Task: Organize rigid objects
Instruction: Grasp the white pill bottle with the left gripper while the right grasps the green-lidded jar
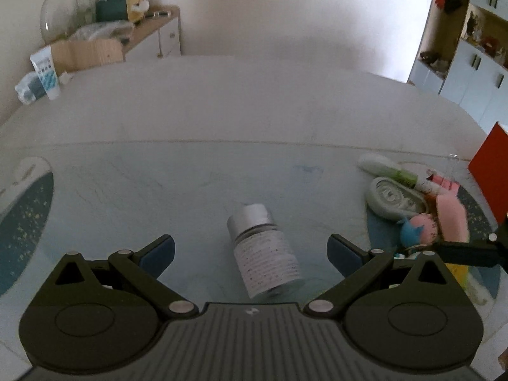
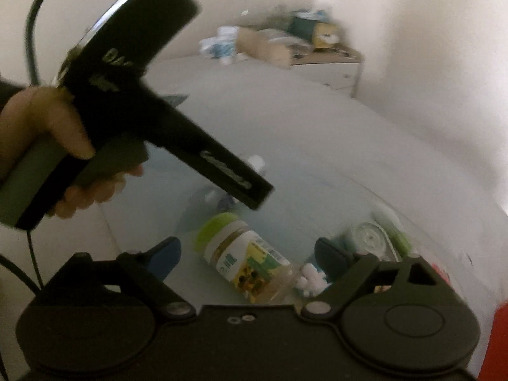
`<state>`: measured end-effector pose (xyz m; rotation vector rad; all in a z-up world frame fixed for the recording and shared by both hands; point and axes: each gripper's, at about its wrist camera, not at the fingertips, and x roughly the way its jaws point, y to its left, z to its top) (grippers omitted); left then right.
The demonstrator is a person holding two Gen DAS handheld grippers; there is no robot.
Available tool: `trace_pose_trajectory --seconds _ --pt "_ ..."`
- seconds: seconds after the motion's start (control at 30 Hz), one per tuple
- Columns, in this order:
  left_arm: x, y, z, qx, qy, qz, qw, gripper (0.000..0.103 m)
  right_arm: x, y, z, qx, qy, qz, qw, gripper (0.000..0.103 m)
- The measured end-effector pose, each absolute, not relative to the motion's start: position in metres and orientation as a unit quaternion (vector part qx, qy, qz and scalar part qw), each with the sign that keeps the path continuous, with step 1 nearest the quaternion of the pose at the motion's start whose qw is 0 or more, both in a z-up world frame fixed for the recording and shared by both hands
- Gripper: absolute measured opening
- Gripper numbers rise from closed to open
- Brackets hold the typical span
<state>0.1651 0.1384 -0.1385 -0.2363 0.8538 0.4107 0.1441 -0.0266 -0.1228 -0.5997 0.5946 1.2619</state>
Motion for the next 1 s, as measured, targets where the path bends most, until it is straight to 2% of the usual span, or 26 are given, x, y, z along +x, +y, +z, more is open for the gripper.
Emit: trace_pose_trajectory --seconds 0.2,0.4,0.5,0.57,0.63,0.7,0.87,1.0 --pt "0.172 0.142 -0.151 -0.12 0.425 0.194 0.876 0.102 0.15 -0.013 -0.134 -0.31 0.291 0.595 0.682 0.078" --pt "0.177 0.144 -0.156 -0.123 0.435 0.191 0.871 0.091 0.153 -0.01 -0.138 -0.321 0.308 0.606 0.659 0.067" --pt "0.177 0.143 -0.157 -0.124 0.438 0.188 0.87 0.085 0.154 -0.01 -0.141 -0.321 0.313 0.605 0.658 0.066" --pt "0.176 0.143 -0.158 -0.124 0.441 0.189 0.868 0.083 0.152 -0.013 -0.142 -0.322 0.32 0.604 0.655 0.058" --pt "0.176 0.143 -0.16 -0.125 0.444 0.191 0.867 0.075 0.148 -0.017 -0.143 -0.322 0.33 0.603 0.651 0.049" --pt "0.174 0.143 -0.16 -0.123 0.443 0.192 0.867 0.074 0.142 -0.02 -0.144 -0.321 0.337 0.6 0.651 0.043" --pt "0.172 0.146 -0.159 -0.129 0.437 0.19 0.869 0.063 0.131 -0.027 -0.143 -0.293 0.359 0.573 0.676 0.041" --pt "0.168 0.148 -0.158 -0.129 0.433 0.19 0.872 0.046 0.128 -0.038 -0.142 -0.251 0.392 0.543 0.699 0.041"
